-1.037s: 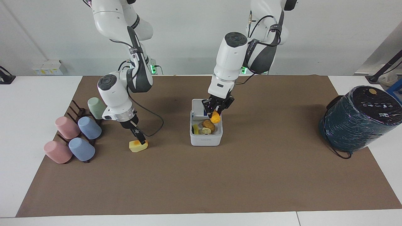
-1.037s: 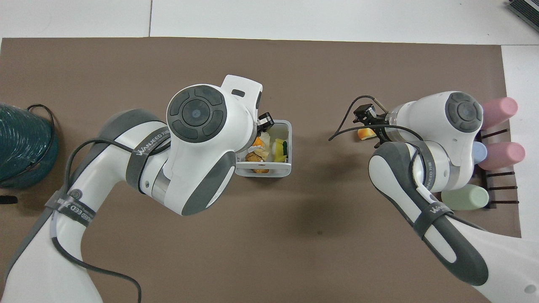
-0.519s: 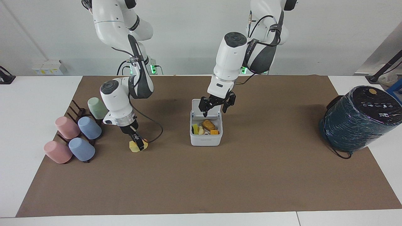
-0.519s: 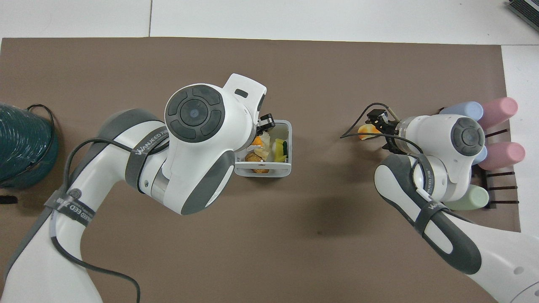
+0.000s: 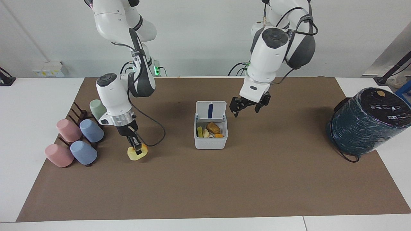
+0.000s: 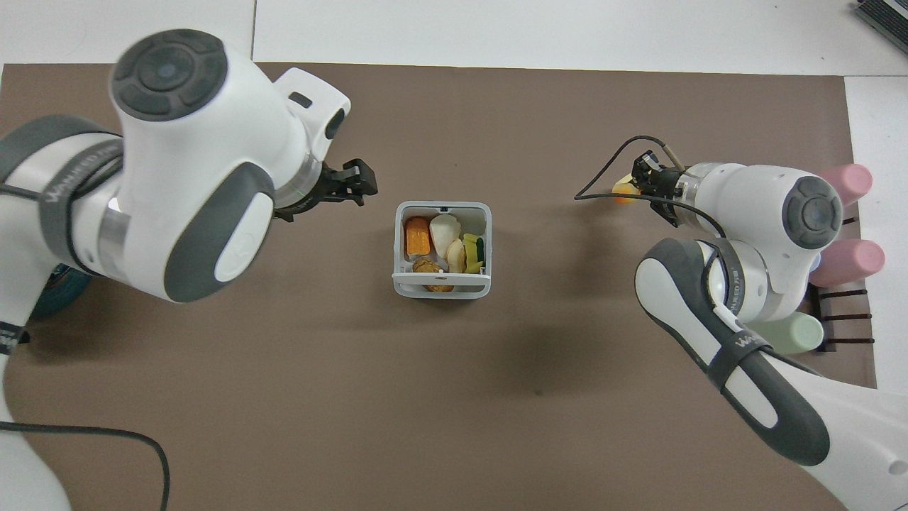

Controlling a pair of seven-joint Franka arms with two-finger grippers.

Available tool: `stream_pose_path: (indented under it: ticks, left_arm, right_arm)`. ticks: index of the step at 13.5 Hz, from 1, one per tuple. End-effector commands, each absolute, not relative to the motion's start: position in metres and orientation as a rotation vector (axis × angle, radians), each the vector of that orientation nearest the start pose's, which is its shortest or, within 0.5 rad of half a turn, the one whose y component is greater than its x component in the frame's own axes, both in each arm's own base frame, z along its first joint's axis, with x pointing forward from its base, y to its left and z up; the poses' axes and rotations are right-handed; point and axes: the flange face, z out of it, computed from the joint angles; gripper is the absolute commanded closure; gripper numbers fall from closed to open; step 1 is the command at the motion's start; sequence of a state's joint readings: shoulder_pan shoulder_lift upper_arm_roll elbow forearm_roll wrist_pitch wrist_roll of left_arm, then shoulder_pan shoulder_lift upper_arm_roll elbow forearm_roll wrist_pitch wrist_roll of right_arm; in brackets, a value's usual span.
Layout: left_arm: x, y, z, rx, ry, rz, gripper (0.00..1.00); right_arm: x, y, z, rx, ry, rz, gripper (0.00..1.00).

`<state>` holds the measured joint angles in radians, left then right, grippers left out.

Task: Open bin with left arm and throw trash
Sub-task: 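Lift the sponge with the right gripper while the left gripper retracts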

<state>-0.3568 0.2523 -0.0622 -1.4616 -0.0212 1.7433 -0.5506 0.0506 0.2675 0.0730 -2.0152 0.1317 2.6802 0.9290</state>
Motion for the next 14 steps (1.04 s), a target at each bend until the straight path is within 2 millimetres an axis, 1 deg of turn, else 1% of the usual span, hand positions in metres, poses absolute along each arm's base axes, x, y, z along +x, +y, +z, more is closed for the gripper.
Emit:
stream_pose_path:
  ticks: [1, 2, 4, 5, 6, 7, 9, 10, 11, 13, 14]
  left_arm:
    - [0.602, -0.203, 0.556, -3.176, -0.102, 0.054, 0.00]
    - [0.605, -0.185, 0.557, -3.172, -0.055, 0.074, 0.00]
    - [0.606, -0.145, 0.574, -3.173, 0.035, 0.056, 0.00]
    - [0.607, -0.121, 0.579, -3.177, 0.048, 0.059, 0.00]
    - [0.606, -0.107, 0.585, -3.177, 0.104, 0.055, 0.00]
    - [0.605, -0.097, 0.592, -3.174, 0.168, 0.035, 0.00]
    - [0.598, -0.075, 0.600, -3.171, 0.221, 0.049, 0.00]
    - [0.596, -0.067, 0.599, -3.170, 0.235, 0.067, 0.00]
    - [0.592, -0.067, 0.601, -3.168, 0.245, 0.070, 0.00]
    - [0.577, -0.065, 0.595, -3.164, 0.247, 0.101, 0.00]
    - [0.570, -0.065, 0.589, -3.161, 0.244, 0.116, 0.00]
  right_arm:
    - [0.623, 0.103, 0.393, -2.489, 1.235, -0.442, 1.00]
    - [0.623, 0.122, 0.402, -2.460, 1.241, -0.442, 1.00]
    - [0.618, 0.172, 0.416, -2.431, 1.209, -0.429, 1.00]
    - [0.613, 0.194, 0.419, -2.421, 1.199, -0.417, 1.00]
    - [0.610, 0.211, 0.423, -2.401, 1.208, -0.403, 1.00]
    - [0.608, 0.223, 0.427, -2.382, 1.219, -0.394, 1.00]
    - [0.599, 0.262, 0.440, -2.332, 1.238, -0.363, 1.00]
    - [0.596, 0.275, 0.445, -2.302, 1.258, -0.350, 1.00]
    - [0.595, 0.292, 0.450, -2.281, 1.261, -0.336, 1.00]
    - [0.589, 0.313, 0.451, -2.273, 1.294, -0.287, 1.00]
    - [0.577, 0.331, 0.445, -2.298, 1.297, -0.245, 1.00]
